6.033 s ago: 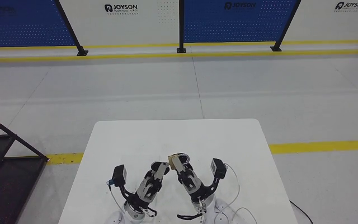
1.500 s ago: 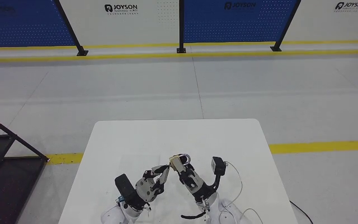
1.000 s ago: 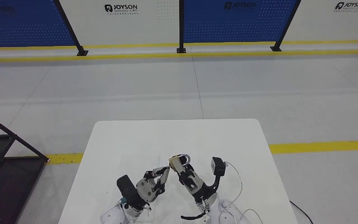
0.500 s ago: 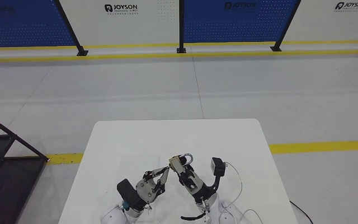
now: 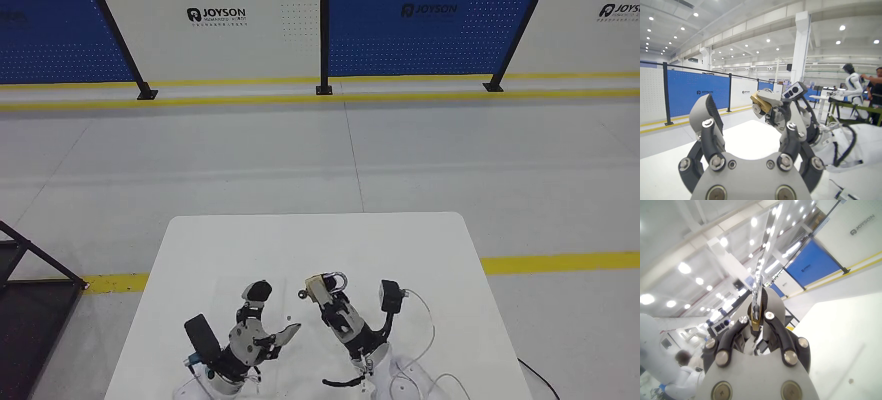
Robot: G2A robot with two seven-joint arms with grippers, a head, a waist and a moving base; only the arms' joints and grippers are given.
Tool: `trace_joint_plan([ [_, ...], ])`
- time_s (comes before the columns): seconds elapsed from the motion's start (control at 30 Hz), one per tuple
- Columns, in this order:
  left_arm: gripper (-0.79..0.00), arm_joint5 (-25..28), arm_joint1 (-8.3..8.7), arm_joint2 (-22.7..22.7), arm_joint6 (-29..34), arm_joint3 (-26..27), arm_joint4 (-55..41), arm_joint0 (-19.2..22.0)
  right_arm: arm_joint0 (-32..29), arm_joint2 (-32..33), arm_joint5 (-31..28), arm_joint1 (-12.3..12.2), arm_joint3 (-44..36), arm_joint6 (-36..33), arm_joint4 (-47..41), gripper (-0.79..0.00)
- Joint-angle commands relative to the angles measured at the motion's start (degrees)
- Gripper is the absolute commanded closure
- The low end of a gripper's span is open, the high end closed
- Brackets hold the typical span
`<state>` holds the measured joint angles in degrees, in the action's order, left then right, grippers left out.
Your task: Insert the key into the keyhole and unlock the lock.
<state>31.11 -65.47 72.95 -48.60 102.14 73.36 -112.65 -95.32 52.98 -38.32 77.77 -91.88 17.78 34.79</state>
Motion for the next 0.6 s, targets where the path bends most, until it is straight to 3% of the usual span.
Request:
trace_joint_plan([
  [0.0,-0.785,3.91,0.38,1.84,1.34,0.95,-4.55,-1.62,0.92,-0.92,1.04,0.17,1.33,-2.03,-0.46,0.000],
  [0.1,-0.785,9.48,1.07,5.06,5.63,3.16,-11.60,-4.15,3.06,-3.12,2.53,0.63,3.69,-6.11,-2.08,0.000],
  [0.23,-0.785,13.07,1.93,10.89,9.82,5.96,-17.85,-7.38,6.50,-7.11,5.60,1.70,7.29,-10.38,-2.35,0.000],
  [0.57,-0.785,12.10,2.51,21.91,10.41,5.44,-21.59,-11.86,15.52,-17.60,13.59,5.42,18.74,-21.39,-1.42,0.000],
])
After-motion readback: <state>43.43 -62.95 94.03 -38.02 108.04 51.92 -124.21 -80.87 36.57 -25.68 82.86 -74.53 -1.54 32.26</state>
